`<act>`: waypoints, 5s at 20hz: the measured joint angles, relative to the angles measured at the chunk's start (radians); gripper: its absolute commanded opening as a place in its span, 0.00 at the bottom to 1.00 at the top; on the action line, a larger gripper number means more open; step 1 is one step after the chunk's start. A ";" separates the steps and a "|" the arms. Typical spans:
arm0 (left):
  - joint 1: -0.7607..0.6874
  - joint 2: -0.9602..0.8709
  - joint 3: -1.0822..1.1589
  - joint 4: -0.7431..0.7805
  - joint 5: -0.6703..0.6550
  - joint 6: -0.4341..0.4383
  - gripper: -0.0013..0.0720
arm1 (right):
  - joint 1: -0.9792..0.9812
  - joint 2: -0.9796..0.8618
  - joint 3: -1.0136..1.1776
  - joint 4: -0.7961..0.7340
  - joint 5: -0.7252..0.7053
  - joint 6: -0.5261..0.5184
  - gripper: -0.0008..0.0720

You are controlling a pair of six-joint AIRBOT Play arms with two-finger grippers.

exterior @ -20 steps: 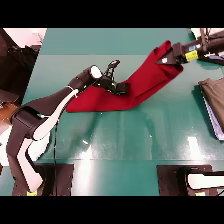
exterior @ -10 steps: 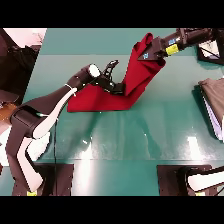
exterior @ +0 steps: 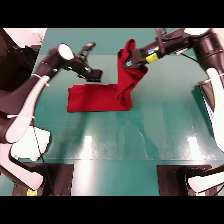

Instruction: Fold the shirts.

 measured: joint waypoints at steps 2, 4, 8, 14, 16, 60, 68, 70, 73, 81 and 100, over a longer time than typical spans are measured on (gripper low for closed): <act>0.064 0.052 0.001 0.030 -0.042 0.014 0.05 | 0.070 -0.029 -0.002 0.004 -0.082 -0.025 0.04; 0.130 0.108 0.001 0.050 -0.074 0.023 0.05 | 0.152 -0.072 -0.002 0.006 -0.195 -0.058 0.48; 0.234 0.201 0.002 0.068 -0.110 0.031 0.05 | 0.325 -0.188 0.000 0.009 -0.458 -0.137 0.72; 0.297 0.272 0.003 0.072 -0.158 0.034 0.05 | 0.354 -0.223 0.047 -0.031 -0.452 -0.179 0.72; 0.304 0.278 0.003 0.071 -0.176 0.034 0.05 | 0.291 -0.177 -0.008 -0.050 -0.381 -0.181 0.72; -0.021 0.280 -0.053 -0.093 -0.015 0.051 0.05 | -0.774 0.212 -0.528 0.076 -0.355 -0.056 0.03; -0.154 0.280 -0.053 -0.093 0.091 0.050 0.05 | -1.086 0.212 -0.525 0.079 -0.470 -0.055 0.04; -0.159 0.280 -0.053 -0.087 0.098 0.050 0.05 | -1.109 0.208 -0.482 0.085 -0.473 -0.056 0.04; -0.165 0.280 -0.053 -0.084 0.103 0.050 0.05 | -1.125 0.232 -0.401 0.078 -0.462 -0.061 0.03; -0.167 0.280 -0.053 -0.077 0.105 0.051 0.05 | -1.218 0.409 -0.465 -0.038 -0.399 -0.033 0.04; -0.167 0.280 -0.053 -0.072 0.059 0.076 0.05 | -1.381 0.632 -0.748 -0.399 -0.119 0.054 0.80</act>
